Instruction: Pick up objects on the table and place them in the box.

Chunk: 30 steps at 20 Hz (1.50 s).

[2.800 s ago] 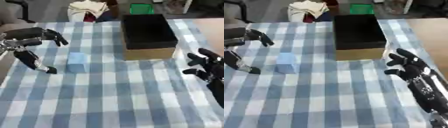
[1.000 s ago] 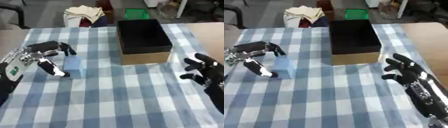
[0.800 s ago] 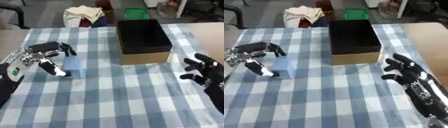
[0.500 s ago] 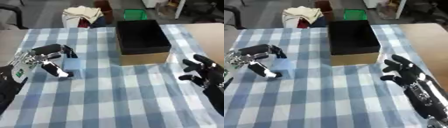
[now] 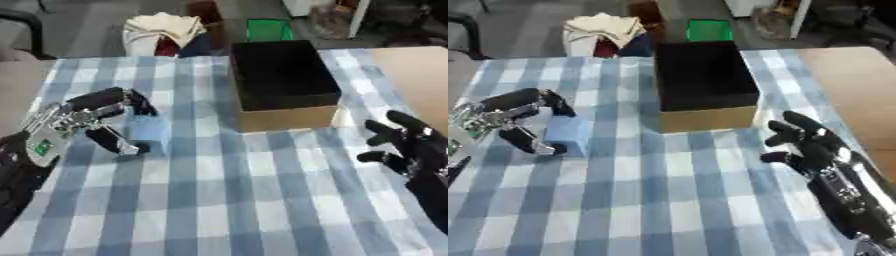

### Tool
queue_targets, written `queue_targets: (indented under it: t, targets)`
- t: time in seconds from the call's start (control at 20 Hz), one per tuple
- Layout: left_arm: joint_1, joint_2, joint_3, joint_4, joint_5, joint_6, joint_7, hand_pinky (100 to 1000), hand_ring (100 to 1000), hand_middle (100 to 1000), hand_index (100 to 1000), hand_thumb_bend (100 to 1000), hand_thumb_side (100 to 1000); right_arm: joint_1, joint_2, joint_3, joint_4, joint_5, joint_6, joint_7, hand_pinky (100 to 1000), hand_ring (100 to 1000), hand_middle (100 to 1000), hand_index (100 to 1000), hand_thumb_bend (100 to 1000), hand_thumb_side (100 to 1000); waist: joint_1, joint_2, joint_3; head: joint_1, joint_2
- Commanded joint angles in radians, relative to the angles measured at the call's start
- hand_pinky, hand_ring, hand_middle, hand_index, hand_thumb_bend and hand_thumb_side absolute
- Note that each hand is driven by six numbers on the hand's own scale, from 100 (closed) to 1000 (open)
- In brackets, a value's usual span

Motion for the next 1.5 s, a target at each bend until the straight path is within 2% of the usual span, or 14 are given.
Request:
queue_targets:
  t: [0.05,0.35,0.7,0.75,0.8,1.15,1.5]
  targets:
    - [-0.017,0.03,0.009,-0.059,0.082,0.011,0.004,778,468,282,497,303,215,-0.011,-0.006,-0.004,-0.02,-0.002,-0.001,0.003,740,1000,680,947,100,648,0.002,-0.014,-0.001,-0.003,-0.013]
    - [-0.064,0.042,0.01,-0.167,0.231,0.07,-0.006,777,466,285,497,283,158,-0.012,-0.008,0.002,-0.021,-0.005,0.0,0.009,741,1000,680,946,100,647,0.003,-0.016,-0.007,-0.003,-0.016]
    - [-0.19,-0.004,0.021,-0.124,0.304,0.126,0.001,776,465,297,502,269,110,-0.035,-0.01,0.028,-0.023,-0.013,0.004,0.037,741,1000,680,947,100,648,0.005,0.0,-0.044,0.012,-0.04]
    - [-0.208,-0.012,0.024,-0.108,0.303,0.128,0.004,776,465,297,502,151,159,-0.04,-0.009,0.033,-0.023,-0.014,0.005,0.043,741,1000,680,947,100,648,0.005,0.004,-0.05,0.012,-0.045]
    - [-0.225,-0.02,0.026,-0.093,0.301,0.127,0.009,775,465,299,503,268,102,-0.044,-0.008,0.038,-0.023,-0.015,0.006,0.048,741,1000,680,947,100,649,0.005,0.008,-0.057,0.013,-0.051]
    - [-0.325,-0.071,0.05,0.021,0.233,0.104,0.068,768,469,315,513,315,100,-0.082,0.003,0.073,-0.023,-0.024,0.015,0.089,740,1000,679,947,100,655,0.013,0.04,-0.123,0.027,-0.098]
    - [-0.355,-0.112,0.064,0.099,0.119,0.072,0.126,769,480,364,548,361,111,-0.104,0.011,0.094,-0.023,-0.024,0.021,0.115,740,1000,679,948,100,661,0.024,0.068,-0.182,0.036,-0.125]
